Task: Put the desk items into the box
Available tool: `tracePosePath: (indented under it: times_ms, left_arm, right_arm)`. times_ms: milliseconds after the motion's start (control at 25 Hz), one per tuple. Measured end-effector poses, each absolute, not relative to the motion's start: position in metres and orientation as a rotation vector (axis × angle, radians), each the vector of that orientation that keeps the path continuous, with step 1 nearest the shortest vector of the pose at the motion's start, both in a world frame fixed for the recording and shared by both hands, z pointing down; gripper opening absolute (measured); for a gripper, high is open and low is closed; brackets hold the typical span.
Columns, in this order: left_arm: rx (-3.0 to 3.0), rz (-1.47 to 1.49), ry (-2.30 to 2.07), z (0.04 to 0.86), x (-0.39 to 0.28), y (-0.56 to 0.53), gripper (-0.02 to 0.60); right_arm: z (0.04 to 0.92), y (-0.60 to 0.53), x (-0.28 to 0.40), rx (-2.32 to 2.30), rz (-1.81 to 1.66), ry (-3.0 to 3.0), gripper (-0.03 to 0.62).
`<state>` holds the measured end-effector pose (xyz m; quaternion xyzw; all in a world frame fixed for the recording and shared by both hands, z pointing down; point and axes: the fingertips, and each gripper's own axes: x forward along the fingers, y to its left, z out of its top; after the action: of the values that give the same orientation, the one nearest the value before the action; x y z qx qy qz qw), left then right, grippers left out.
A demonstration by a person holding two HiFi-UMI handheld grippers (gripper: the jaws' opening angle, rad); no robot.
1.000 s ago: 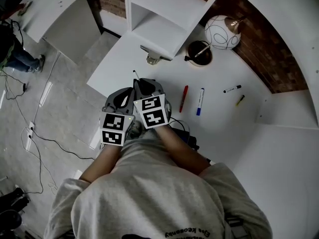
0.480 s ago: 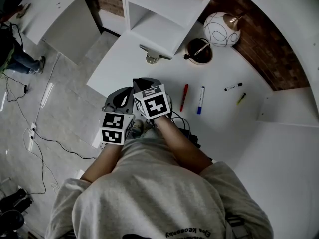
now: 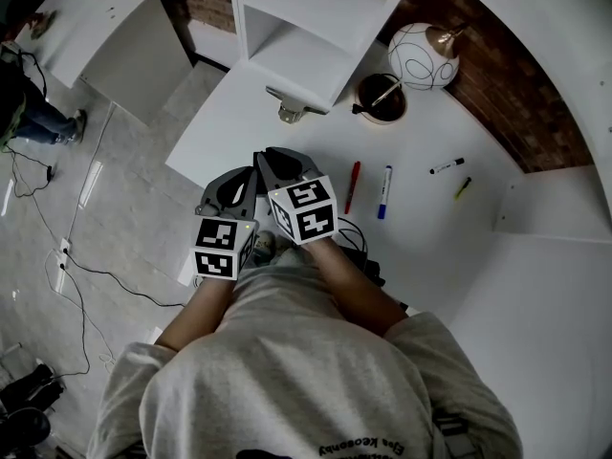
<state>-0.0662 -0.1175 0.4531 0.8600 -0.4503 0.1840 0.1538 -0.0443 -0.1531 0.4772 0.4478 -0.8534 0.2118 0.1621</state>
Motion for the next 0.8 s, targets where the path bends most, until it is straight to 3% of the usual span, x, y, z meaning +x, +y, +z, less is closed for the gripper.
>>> tracePosePath:
  times_ms: [800]
  left_arm:
    - [2.660, 0.391, -1.259, 0.416, -0.031, -0.108, 0.005]
  right_arm:
    - [0.414, -0.117, 0.001, 1.615, 0.214, -2.581, 0.017]
